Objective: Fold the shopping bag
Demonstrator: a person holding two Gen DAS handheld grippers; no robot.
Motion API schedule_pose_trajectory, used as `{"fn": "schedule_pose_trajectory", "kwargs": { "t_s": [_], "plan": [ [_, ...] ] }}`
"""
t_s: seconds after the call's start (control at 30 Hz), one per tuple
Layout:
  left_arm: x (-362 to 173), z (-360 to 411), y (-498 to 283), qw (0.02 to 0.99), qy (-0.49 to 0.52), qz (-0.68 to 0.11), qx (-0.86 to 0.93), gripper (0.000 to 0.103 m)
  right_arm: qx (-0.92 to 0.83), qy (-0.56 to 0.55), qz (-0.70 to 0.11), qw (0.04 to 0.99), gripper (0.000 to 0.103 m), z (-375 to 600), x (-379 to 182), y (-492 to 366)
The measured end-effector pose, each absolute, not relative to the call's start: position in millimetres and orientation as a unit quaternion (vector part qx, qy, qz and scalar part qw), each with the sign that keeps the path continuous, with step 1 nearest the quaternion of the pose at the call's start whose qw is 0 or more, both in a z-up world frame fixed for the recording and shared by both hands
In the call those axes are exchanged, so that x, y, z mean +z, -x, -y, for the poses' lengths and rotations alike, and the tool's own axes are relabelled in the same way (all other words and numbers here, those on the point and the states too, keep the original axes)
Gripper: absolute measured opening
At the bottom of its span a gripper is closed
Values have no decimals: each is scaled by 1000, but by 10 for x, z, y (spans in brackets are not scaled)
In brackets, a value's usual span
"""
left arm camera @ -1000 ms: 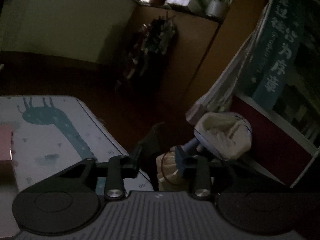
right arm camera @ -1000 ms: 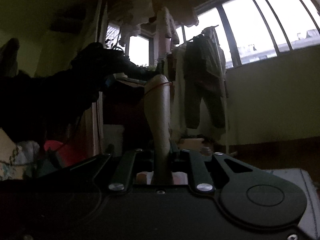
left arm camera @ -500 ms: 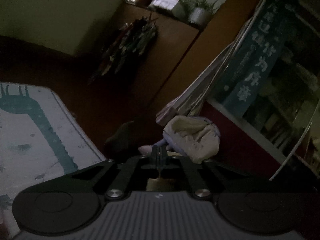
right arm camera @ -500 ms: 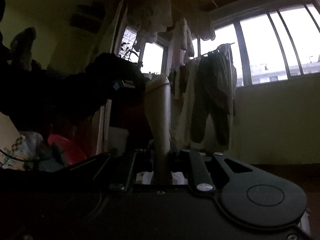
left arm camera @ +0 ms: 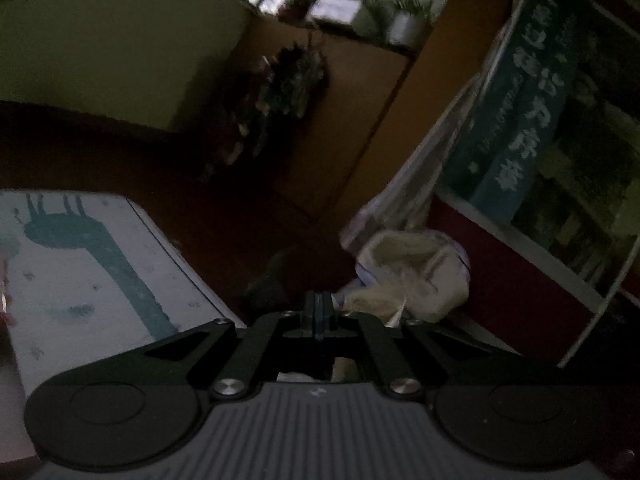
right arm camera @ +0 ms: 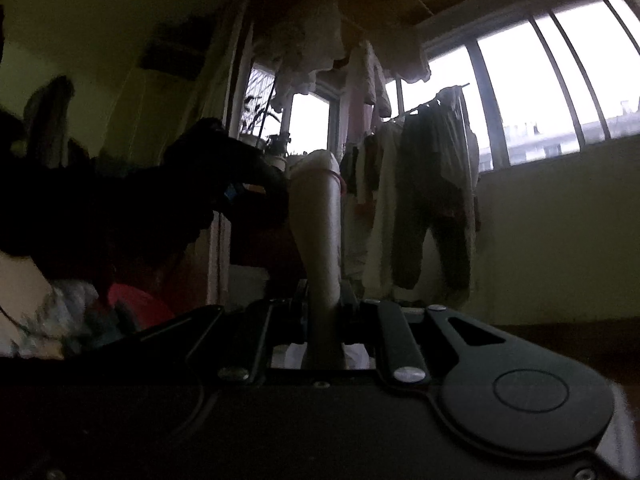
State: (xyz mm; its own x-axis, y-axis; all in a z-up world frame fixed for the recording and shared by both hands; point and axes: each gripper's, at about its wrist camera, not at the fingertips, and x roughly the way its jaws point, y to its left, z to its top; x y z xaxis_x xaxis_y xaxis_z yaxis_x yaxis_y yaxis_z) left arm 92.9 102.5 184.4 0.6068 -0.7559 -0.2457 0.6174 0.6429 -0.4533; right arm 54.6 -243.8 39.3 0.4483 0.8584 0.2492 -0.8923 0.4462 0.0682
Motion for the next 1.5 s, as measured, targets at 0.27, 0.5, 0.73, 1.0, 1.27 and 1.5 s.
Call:
{"fn": "schedule_pose_trajectory", "kwargs": {
  "t_s": [0.27, 0.5, 0.73, 1.0, 1.27, 1.5],
  "plan": [
    [1867, -872, -667, 891, 99, -126, -424, 61, 559, -295, -7, 775, 14, 2603, 173, -946],
    [2082, -472, -456, 883, -169, -117, -423, 33, 627, -355, -62, 691, 14, 2534, 47, -1101],
    [2262, -300, -327, 820, -348, -152, -428, 26, 659, -327, -79, 672, 14, 2380, 58, -1047],
    [2174, -224, -279, 776, -405, -191, -444, 11, 676, -300, -93, 666, 14, 2326, 89, -1073],
    [2116, 28, -115, 764, -477, -179, -395, 3, 666, -303, -96, 675, 14, 2361, 60, -1093],
    [1957, 70, -55, 767, -476, -184, -388, 0, 647, -320, -99, 685, 14, 2372, 26, -1125]
  ]
}}
